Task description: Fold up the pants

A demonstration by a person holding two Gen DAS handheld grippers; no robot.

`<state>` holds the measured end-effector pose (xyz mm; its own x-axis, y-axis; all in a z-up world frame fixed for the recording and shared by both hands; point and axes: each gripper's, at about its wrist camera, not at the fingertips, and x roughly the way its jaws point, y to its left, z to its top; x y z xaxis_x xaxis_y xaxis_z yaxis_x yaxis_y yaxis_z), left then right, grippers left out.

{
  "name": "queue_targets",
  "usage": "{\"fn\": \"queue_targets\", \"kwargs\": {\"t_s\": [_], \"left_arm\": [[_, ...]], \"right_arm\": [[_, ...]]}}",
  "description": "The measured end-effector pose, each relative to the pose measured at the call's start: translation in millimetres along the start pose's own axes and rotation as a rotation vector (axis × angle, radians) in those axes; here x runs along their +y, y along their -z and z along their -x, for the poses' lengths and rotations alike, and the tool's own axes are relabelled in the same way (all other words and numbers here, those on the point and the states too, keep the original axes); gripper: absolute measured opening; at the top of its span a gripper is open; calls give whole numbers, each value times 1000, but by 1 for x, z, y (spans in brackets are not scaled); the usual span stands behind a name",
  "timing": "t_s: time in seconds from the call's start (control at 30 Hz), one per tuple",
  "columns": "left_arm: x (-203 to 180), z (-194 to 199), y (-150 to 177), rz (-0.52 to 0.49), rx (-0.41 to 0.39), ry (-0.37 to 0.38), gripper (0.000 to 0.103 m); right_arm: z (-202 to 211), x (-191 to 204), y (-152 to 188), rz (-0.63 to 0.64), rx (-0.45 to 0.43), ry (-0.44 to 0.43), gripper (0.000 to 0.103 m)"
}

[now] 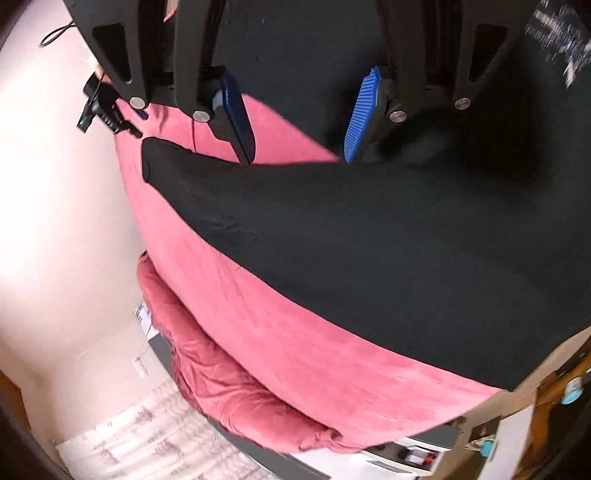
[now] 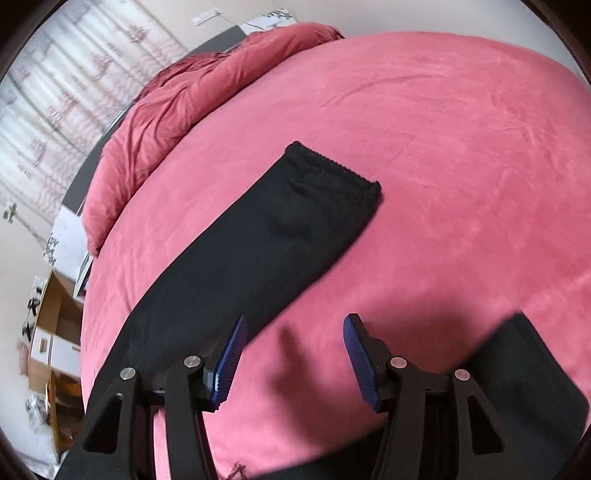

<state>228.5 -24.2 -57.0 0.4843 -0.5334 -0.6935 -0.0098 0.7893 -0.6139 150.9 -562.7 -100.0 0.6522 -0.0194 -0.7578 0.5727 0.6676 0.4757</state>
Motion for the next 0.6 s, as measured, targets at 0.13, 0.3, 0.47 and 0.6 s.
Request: {"fn": "queue_targets", "kwargs": {"t_s": [0.13,0.3,0.47,0.6], "left_arm": [[-6,-36,-9,31,70,28,51],[-1,-64,-10,60,100,-33,48],[-13,-66,-10,-10,114,-137,15],[-12,-51,-8,-61,132,-114,2]], "right_arm": [[-25,-6,-24,-81,-2,-4,56],[-47,-10,-38,-166,-9,2,26],[-44,-8,-40,-152,-31,2,12],[-12,-2,-43,-94,-106,-1,11]]}}
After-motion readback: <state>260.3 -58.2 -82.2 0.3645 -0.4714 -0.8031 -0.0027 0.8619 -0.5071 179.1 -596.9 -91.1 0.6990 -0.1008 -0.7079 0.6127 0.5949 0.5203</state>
